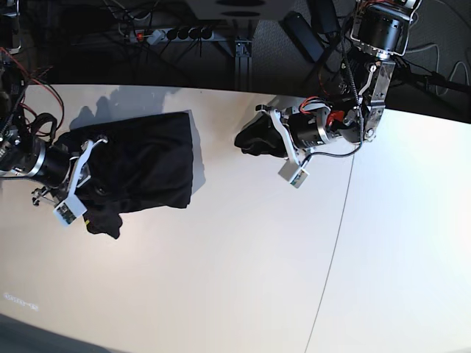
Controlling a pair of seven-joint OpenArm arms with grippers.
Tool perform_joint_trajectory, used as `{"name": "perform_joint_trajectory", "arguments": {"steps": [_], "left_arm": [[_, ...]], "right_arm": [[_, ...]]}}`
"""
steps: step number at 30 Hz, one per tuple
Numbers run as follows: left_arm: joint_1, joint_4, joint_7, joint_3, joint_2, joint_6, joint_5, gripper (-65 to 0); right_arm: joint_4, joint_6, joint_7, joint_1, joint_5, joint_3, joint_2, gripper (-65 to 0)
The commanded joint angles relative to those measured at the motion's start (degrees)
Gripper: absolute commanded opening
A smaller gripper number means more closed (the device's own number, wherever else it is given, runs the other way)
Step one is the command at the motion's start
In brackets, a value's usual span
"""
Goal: Fold the T-shirt properly
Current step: 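Lift the shirt's end with the right gripper and fold it over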
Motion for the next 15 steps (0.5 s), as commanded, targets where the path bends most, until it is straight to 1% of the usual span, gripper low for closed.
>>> {"name": "perform_joint_trajectory", "arguments": {"steps": [1, 4, 8, 15], "left_arm": [[0.61, -0.33, 3.74, 0.22, 0.37, -0.12, 3.34, -47.5], [0.92, -0.46, 3.76, 0.22, 2.97, -0.12, 3.96, -47.5], [0.9, -1.14, 3.72, 0.22, 6.12, -0.12, 7.26, -47.5], [0.9, -1.7, 3.54, 0.22, 7.21, -0.12, 7.34, -47.5]], "right_arm": [[1.27, 2.1, 1.14, 0.74, -0.04, -1.03, 1.09, -65.0], [2.82, 1.88, 1.31, 0.72, -2.58, -4.98, 0.04, -65.0], [2.97, 1.88, 1.46, 0.74, -3.52, -7.82, -2.4, -65.0], [3.13, 1.88, 1.66, 0.74, -4.44, -8.48, -6.88, -65.0]]}}
